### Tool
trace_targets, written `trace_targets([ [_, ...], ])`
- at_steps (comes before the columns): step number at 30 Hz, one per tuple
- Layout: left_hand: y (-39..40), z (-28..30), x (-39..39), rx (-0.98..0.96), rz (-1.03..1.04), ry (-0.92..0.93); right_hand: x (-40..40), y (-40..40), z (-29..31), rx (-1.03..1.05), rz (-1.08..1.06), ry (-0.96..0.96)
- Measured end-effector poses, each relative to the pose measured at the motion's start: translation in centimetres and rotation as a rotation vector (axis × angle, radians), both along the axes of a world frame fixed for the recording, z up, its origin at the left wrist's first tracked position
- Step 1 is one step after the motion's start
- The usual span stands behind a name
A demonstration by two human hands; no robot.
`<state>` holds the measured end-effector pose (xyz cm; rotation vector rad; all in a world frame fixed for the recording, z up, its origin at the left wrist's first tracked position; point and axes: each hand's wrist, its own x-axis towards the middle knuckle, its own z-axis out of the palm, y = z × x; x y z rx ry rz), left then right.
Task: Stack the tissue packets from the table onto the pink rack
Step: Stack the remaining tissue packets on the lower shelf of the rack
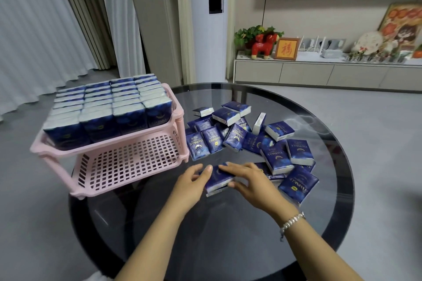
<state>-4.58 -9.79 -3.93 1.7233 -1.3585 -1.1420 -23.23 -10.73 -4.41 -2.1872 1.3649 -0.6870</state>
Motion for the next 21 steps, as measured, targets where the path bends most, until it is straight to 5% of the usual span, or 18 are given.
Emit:
trace_targets([
  [4, 0.0, -0.5, -0.4, -0.111, -0.045, -0.158, 1.2, 0.6, 0.4, 0.111, -0.039, -0.11],
  [9, 0.1, -1.0, -0.5, -0.048, -0.073, -0.145, 2.5, 1.0, 0.2, 0.199, -0.283, -0.112],
  [17, 0.8, 0.0, -0.7, -0.094, -0.143, -0.105, 0.8, 1.6, -0.3, 0.338, -0.174, -0.442],
  [21, 1.0, 0.5, -1.2, -0.287, -0.228, -0.277, 0.0, 2.4, -0.3, 0.345, -0.096, -0.464],
])
